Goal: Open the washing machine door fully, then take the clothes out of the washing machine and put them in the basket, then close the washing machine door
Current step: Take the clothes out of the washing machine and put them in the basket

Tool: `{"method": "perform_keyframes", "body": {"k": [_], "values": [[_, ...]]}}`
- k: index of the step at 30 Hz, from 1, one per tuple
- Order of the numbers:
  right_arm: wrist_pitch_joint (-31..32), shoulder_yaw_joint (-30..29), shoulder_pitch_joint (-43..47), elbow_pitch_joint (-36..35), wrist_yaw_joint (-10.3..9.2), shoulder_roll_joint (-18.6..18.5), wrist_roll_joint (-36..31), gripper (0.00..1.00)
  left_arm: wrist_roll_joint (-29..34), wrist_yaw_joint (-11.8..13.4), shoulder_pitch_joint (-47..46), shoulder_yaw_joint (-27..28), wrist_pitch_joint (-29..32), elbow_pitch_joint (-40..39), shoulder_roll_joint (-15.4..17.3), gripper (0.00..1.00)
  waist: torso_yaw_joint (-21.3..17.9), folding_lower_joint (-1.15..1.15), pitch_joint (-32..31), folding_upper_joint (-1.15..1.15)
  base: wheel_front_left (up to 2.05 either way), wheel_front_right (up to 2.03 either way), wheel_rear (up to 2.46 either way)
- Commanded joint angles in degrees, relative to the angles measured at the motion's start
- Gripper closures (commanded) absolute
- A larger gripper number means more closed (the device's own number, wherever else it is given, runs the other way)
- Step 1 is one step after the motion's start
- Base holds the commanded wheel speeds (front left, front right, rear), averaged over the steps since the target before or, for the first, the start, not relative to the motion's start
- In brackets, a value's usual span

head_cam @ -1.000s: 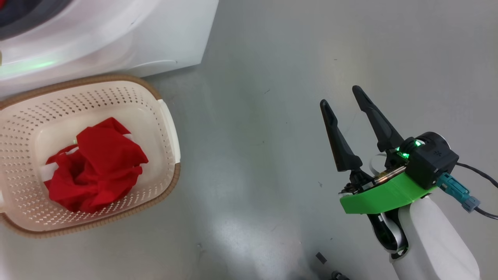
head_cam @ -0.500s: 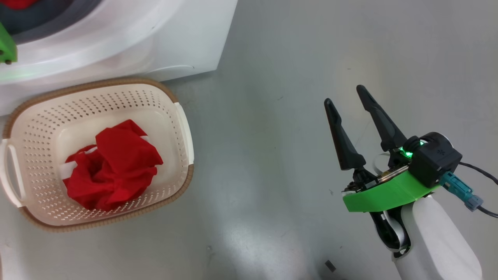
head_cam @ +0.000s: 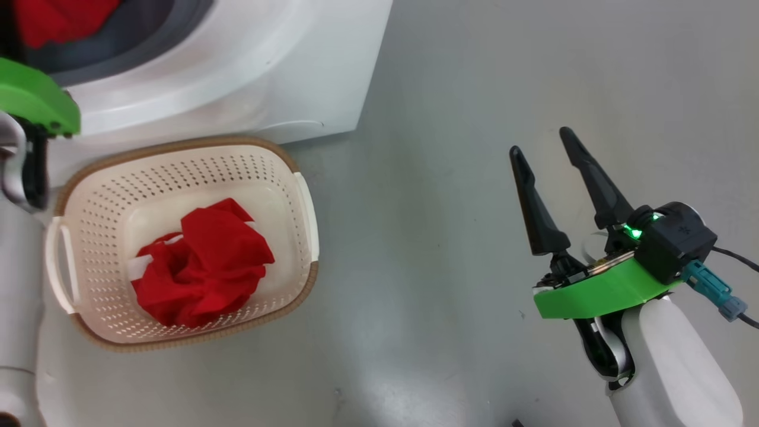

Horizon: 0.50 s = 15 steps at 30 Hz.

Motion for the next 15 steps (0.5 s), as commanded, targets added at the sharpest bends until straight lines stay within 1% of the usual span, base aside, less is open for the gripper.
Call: {"method": "perform_keyframes", "body": {"k": [1, 8, 15], "values": [[-0.36, 0.76, 1.74, -1.16, 0.35, 0.0, -0.35, 0.0, -0.72, -0.39, 0.93, 1.25, -0.67, -1.79, 2.06, 1.0, 1.02, 0.0, -1.14, 0.0, 0.0, 0.0, 0.0], [-0.36, -0.29, 2.79, -1.03, 0.35, 0.0, -0.93, 0.0, -1.61, -0.2, 8.56, 2.67, -0.68, -9.71, 0.0, 1.0, 2.81, 0.0, -4.86, 0.0, 0.0, 0.0, 0.0], [-0.36, -1.14, 4.27, -0.67, 0.35, 0.0, -1.66, 0.0, -1.84, 0.2, 15.06, 3.48, -0.68, -16.23, -0.92, 1.0, 3.96, 0.0, -8.52, 0.0, 0.0, 0.0, 0.0]]}}
